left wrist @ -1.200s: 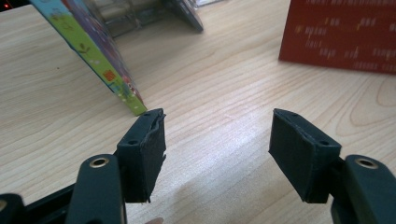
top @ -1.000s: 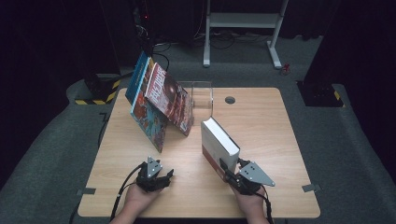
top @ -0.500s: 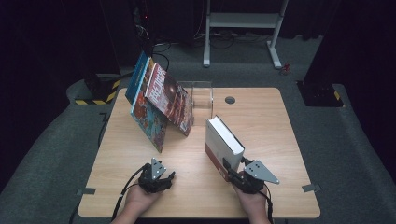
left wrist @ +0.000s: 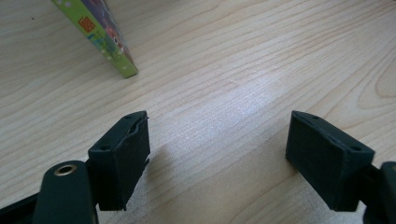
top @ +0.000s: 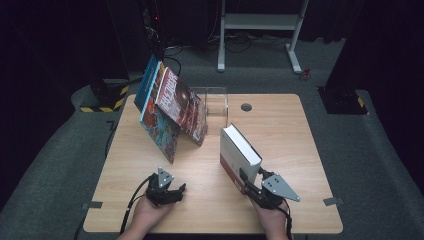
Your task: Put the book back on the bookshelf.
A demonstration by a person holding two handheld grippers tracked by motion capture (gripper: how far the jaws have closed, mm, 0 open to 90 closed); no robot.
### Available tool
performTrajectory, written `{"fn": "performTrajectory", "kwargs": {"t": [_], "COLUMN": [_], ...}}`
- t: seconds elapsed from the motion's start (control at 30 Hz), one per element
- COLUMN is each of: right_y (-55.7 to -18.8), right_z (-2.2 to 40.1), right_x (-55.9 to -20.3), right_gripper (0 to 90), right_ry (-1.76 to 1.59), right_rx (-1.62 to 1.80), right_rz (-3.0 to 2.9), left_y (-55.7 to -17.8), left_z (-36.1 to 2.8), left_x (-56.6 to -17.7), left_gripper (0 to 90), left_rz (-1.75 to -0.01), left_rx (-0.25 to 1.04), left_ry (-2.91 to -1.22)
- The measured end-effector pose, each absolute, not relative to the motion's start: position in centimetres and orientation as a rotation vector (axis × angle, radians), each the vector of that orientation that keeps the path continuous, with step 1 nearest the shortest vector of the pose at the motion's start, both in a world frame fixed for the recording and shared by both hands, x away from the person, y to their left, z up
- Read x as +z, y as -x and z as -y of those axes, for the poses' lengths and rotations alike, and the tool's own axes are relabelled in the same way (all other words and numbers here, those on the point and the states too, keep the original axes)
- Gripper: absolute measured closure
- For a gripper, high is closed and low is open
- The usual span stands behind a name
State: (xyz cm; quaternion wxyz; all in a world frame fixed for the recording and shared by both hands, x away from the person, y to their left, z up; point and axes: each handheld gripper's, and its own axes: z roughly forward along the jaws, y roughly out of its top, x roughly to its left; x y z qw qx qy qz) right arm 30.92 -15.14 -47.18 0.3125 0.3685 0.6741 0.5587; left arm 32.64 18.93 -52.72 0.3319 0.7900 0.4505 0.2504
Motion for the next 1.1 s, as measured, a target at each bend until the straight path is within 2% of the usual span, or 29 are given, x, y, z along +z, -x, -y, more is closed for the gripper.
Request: {"fn": "performTrajectory", "kwargs": {"t": [0.1,0.2,0.3,0.53,0.83,1.1], "right_y": [-31.0,-31.1,-31.1,-31.4,-31.7,-31.4], "right_z": [15.1,15.1,15.1,14.7,14.4,14.0], "right_x": [-46.4,-46.0,-45.3,-44.4,-43.5,-43.3], "right_gripper": [41.9,42.8,38.9,37.3,51.4,53.9], "right_ry": [-1.028,-1.04,-1.049,-1.085,-1.049,-1.054], "right_rx": [1.475,1.493,1.51,1.501,1.475,1.429], "right_rz": [-1.776,-1.779,-1.773,-1.759,-1.814,-1.808], "left_y": [-32.6,-32.4,-32.3,-32.8,-33.1,-33.1], "left_z": [-18.9,-18.6,-18.5,-19.2,-19.5,-19.5], "left_x": [-52.7,-52.7,-52.7,-52.8,-52.8,-52.8], "left_gripper": [21.1,24.5,25.9,24.9,21.5,20.6], "left_rz": [-1.171,-1.139,-1.127,-1.196,-1.24,-1.24], "left_rx": [0.664,0.697,0.705,0.596,0.564,0.562], "left_ry": [-2.069,-2.078,-2.083,-2.044,-2.03,-2.033]}}
